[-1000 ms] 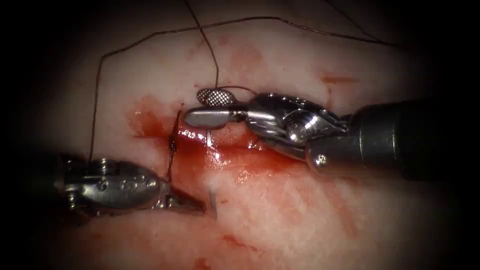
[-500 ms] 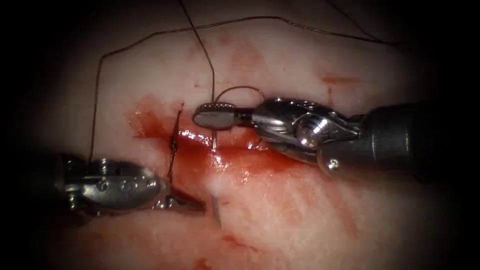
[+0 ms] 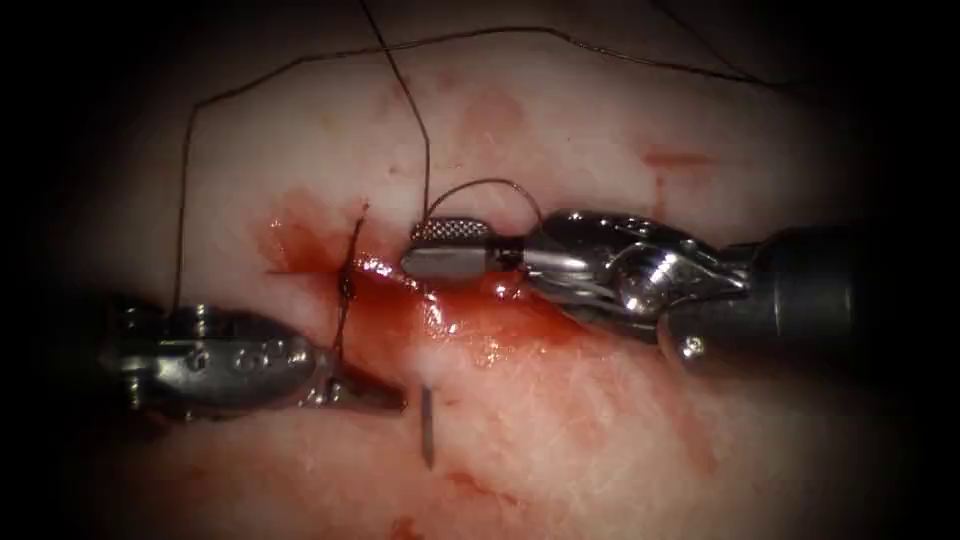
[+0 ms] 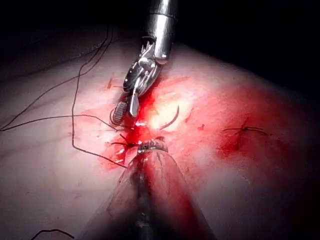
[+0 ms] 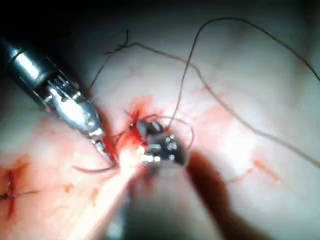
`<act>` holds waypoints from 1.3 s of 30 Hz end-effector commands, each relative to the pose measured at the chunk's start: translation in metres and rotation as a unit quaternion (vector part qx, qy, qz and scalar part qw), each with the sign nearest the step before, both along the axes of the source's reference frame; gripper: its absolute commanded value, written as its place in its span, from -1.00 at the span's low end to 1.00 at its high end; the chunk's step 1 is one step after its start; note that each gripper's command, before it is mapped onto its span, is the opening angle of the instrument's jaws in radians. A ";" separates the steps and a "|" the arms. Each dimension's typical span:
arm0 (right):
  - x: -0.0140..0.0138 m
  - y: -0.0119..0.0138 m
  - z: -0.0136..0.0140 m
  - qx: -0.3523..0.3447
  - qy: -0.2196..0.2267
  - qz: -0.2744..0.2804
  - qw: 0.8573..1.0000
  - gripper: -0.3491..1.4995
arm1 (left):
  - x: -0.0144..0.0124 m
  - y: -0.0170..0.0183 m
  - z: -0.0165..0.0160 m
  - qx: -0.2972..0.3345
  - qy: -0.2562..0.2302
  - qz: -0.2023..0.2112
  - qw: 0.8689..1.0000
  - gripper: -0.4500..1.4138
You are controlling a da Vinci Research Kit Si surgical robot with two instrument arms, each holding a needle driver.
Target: Wound Closure
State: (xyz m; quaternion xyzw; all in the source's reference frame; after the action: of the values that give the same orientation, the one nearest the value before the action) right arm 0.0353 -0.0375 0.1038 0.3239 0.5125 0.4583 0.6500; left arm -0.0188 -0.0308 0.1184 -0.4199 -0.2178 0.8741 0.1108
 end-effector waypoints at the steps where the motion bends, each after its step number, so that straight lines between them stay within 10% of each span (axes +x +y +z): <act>1: -0.0007 0.0003 0.0002 -0.006 0.001 -0.002 1.000 0.22 | -0.0006 -0.0002 0.0003 -0.009 -0.013 0.002 1.000 -0.60; 10: -0.0039 -0.0008 -0.0011 -0.004 0.009 -0.015 1.000 0.16 | -0.0028 -0.0008 -0.0015 -0.093 -0.076 0.045 0.992 -0.21; 28: -0.0023 -0.0035 -0.0014 -0.008 0.021 -0.040 0.999 0.05 | -0.0047 -0.0014 -0.0026 -0.100 -0.094 0.057 0.989 -0.06; 39: -0.0025 -0.0035 -0.0015 -0.008 0.023 -0.040 0.999 -0.11 | -0.0036 -0.0013 -0.0018 -0.090 -0.074 0.034 0.993 -1.00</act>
State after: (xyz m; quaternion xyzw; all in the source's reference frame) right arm 0.0322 -0.0409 0.1021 0.3485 0.5172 0.4208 0.6588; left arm -0.0219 -0.0318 0.1161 -0.4843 -0.1607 0.8595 0.0288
